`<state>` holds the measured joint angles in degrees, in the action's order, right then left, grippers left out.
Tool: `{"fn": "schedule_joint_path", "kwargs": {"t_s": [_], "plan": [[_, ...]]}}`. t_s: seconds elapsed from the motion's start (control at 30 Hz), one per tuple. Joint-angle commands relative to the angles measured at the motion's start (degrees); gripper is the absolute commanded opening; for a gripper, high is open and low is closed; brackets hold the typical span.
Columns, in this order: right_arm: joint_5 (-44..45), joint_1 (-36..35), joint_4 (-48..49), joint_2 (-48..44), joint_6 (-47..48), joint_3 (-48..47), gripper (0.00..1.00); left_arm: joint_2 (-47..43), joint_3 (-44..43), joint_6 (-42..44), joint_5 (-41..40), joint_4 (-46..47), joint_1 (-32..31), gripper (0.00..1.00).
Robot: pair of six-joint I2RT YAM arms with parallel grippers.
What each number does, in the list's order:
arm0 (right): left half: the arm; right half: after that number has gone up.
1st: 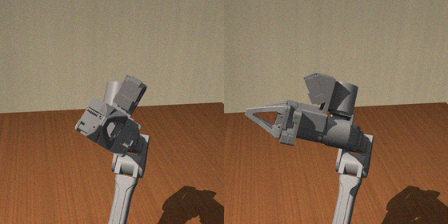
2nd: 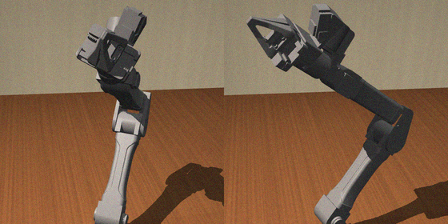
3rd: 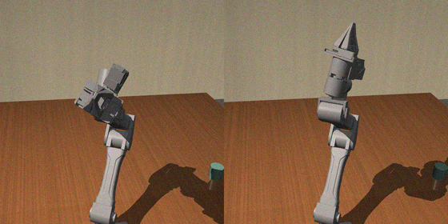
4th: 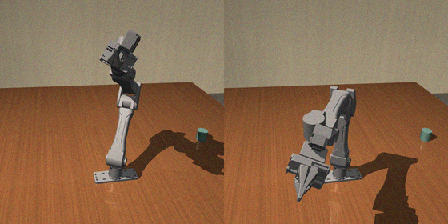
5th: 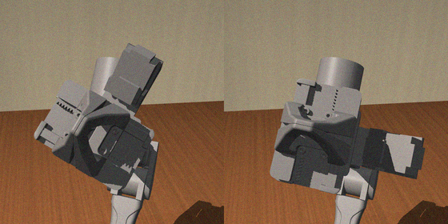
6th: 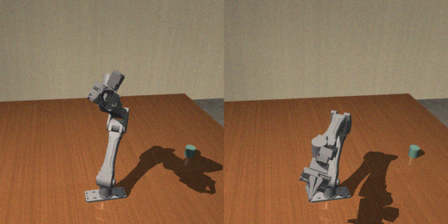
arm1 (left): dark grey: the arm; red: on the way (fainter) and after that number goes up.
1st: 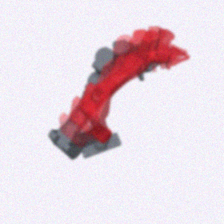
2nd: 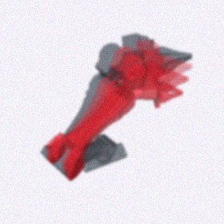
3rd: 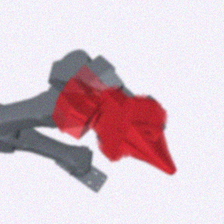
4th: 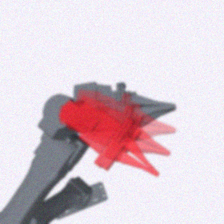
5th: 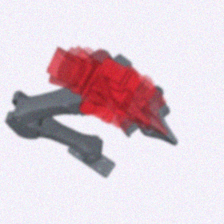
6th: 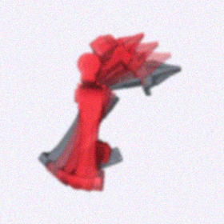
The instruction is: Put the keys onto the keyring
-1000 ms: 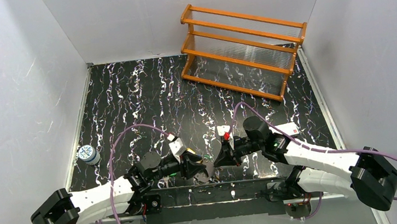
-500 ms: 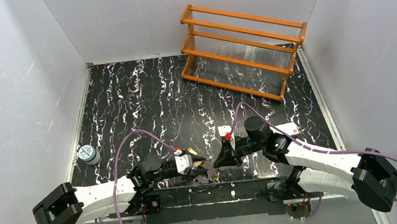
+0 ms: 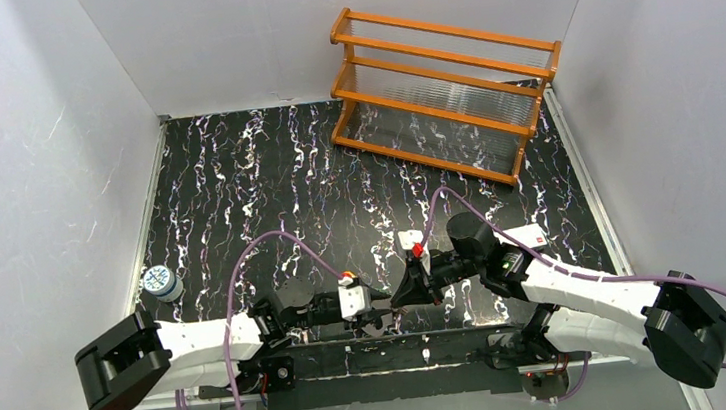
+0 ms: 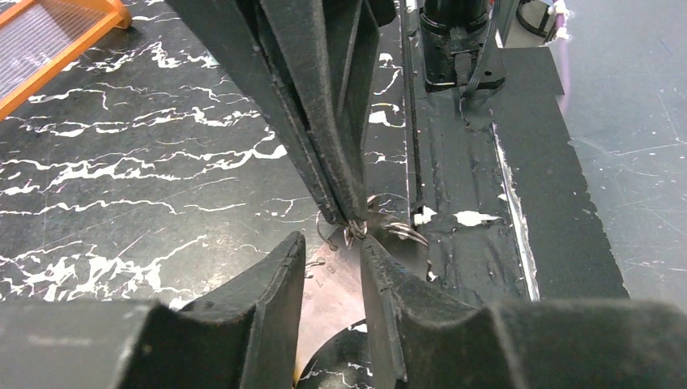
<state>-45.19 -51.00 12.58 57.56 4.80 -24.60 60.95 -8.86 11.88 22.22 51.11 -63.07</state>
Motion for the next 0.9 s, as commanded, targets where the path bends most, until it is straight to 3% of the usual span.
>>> {"fn": "schedule_joint_path", "kwargs": {"t_s": [0.0,0.13,0.3,0.87], "plan": [[-1.3,-0.1,2.3,-1.0,0.2,-1.8,0.01,1.8,-2.2,1.0,-0.6,1.9,-0.9,0.28],[-1.2,-0.1,1.9,-1.2,0.3,-1.9,0.01,2.4,-2.3,1.3,-1.0,2.0,-1.0,0.19],[-0.8,-0.1,0.8,-2.3,0.9,-2.0,0.01,-0.5,-0.7,1.6,-3.4,2.0,-1.0,0.0],[1.6,-0.1,-1.5,-7.3,3.6,-0.7,0.01,-7.0,2.4,-3.7,-14.9,-0.6,-1.0,0.0]]}}
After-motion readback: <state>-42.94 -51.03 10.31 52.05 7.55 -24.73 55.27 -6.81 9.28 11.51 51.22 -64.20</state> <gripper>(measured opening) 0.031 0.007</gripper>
